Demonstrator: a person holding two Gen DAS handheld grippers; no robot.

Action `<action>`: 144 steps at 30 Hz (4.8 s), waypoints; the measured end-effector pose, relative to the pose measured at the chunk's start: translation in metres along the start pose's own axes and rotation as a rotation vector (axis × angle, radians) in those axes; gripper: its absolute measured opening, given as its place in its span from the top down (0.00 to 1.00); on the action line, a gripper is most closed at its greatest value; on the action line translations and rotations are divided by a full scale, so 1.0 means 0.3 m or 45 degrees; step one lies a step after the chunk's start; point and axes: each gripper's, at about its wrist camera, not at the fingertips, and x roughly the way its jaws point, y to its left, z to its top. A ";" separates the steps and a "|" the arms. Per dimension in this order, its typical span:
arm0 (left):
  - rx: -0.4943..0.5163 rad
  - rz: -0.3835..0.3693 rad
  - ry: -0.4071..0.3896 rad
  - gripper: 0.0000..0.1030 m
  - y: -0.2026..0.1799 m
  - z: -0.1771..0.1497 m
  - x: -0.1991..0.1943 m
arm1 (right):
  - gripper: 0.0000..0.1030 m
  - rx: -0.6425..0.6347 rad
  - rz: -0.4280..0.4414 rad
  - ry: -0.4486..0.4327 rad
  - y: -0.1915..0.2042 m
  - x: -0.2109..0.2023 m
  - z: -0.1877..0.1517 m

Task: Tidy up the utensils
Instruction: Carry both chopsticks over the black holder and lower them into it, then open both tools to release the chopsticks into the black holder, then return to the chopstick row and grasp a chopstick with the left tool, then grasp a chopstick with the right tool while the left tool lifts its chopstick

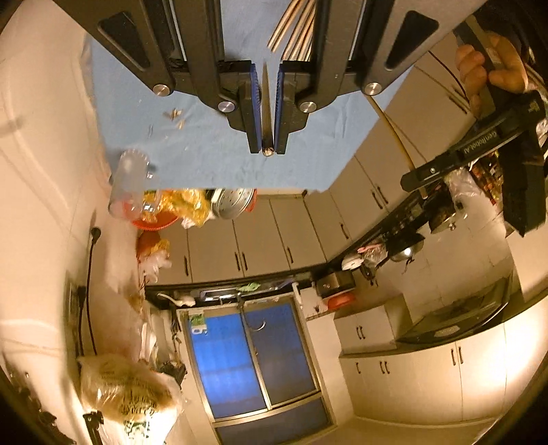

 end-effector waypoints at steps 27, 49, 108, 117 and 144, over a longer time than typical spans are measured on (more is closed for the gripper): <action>-0.079 0.020 0.007 0.93 -0.056 -0.028 0.422 | 0.92 0.028 -0.095 0.000 -0.116 0.171 0.041; -0.107 0.067 0.122 0.73 -0.017 -0.160 0.473 | 0.88 0.102 -0.123 0.065 -0.194 0.229 -0.101; -0.082 0.360 0.672 0.93 0.525 -0.728 0.339 | 0.77 0.269 -0.062 0.745 -0.064 0.700 -0.665; -0.096 0.340 0.657 0.93 0.530 -0.734 0.341 | 0.86 0.140 -0.165 0.768 0.017 0.765 -0.657; -0.227 0.246 0.576 0.94 0.524 -0.643 0.189 | 0.94 0.073 0.031 0.441 0.027 0.453 -0.553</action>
